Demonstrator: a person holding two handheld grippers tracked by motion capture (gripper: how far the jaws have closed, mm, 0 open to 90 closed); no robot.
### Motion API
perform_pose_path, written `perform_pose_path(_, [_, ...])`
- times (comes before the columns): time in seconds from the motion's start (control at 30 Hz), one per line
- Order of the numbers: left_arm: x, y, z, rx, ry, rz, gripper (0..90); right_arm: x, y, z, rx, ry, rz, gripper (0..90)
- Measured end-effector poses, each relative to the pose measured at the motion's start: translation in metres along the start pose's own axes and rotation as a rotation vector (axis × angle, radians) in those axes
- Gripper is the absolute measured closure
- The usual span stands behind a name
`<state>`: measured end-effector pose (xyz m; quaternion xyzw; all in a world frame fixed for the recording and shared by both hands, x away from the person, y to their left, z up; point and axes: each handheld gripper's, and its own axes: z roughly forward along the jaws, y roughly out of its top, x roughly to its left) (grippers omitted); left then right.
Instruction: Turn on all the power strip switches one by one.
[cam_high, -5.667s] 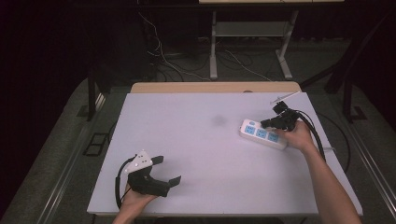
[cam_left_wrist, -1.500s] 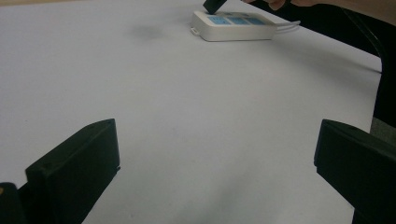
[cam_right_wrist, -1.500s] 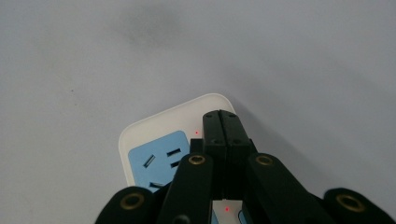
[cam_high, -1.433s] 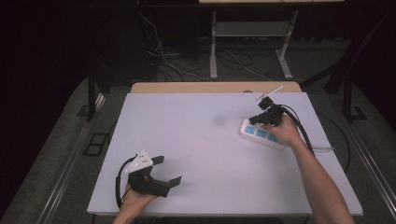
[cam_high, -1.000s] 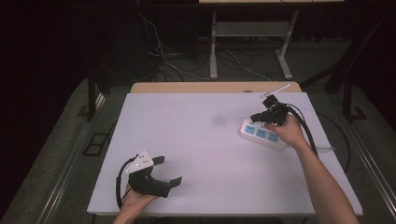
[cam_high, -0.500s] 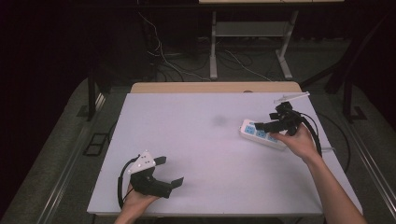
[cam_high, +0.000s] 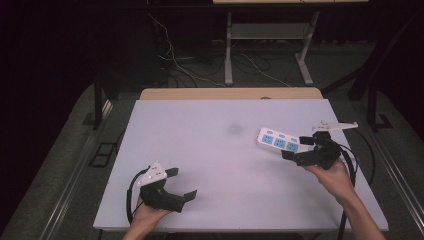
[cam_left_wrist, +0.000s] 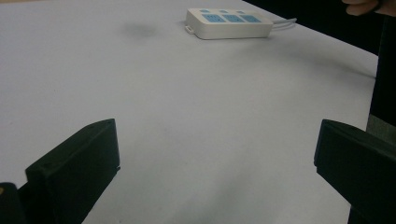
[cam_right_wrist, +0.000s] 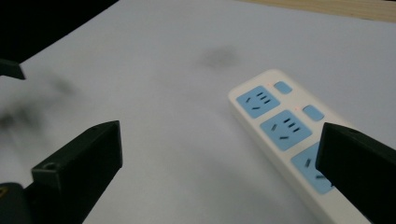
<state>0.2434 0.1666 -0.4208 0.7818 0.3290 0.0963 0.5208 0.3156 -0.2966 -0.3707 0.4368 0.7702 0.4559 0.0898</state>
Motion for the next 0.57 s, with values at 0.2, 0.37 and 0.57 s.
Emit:
perform_pose_path(0.2, [-0.001,0.0,0.0,0.001,0.001,0.0,0.0,0.013,-0.027,-0.011,-0.031,0.025,0.006,0.6])
perform_pose_path(0.37, [-0.001,0.0,0.0,0.0,0.0,-0.002,0.0,0.023,-0.048,-0.015,-0.039,0.028,0.014,0.6])
perform_pose_path(0.57, [-0.001,0.0,0.001,0.002,-0.002,0.0,0.0,0.03,-0.067,-0.017,-0.05,0.028,0.022,0.7])
